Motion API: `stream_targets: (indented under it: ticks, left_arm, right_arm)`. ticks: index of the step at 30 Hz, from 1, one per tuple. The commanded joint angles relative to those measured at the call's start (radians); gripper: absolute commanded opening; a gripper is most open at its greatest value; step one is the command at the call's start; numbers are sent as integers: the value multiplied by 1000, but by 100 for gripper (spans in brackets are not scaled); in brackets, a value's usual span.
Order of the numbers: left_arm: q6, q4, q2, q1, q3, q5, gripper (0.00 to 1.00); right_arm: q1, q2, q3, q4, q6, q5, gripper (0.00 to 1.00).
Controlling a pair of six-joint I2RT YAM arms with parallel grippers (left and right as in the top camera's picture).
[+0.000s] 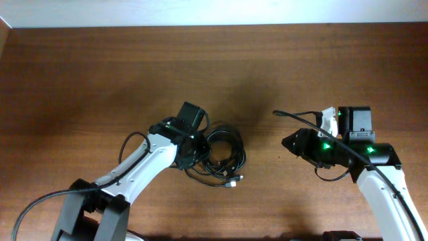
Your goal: Untangle cables
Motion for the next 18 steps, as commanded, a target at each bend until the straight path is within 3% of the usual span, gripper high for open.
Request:
stream_targets:
  ticks: [1,7,10,11,15,16,18]
  left_arm:
    - [50,-1,-18,4,16,43,34]
    - [58,-1,-18,2,16,193,33]
    - [239,71,-18,-27,16,211,39]
    - [288,100,-18,-39,16,211,44]
    - [364,217,-18,-74,16,200,43]
    - [364,241,-18,-82,16,176,41]
    - [364,264,-17,-109,16,60,46]
  right_arm:
    - [-3,-2,11,0,-8,17,53]
    - [-3,-2,-5,1,-8,18,57]
    - [-3,10,-7,0,-8,18,58]
    - [-3,16,-8,0,-8,18,58]
    - [-3,53,-8,0,-8,18,60]
    - [-3,63,-8,0,-8,18,60]
    - [-3,86,-8,0,-8,17,60]
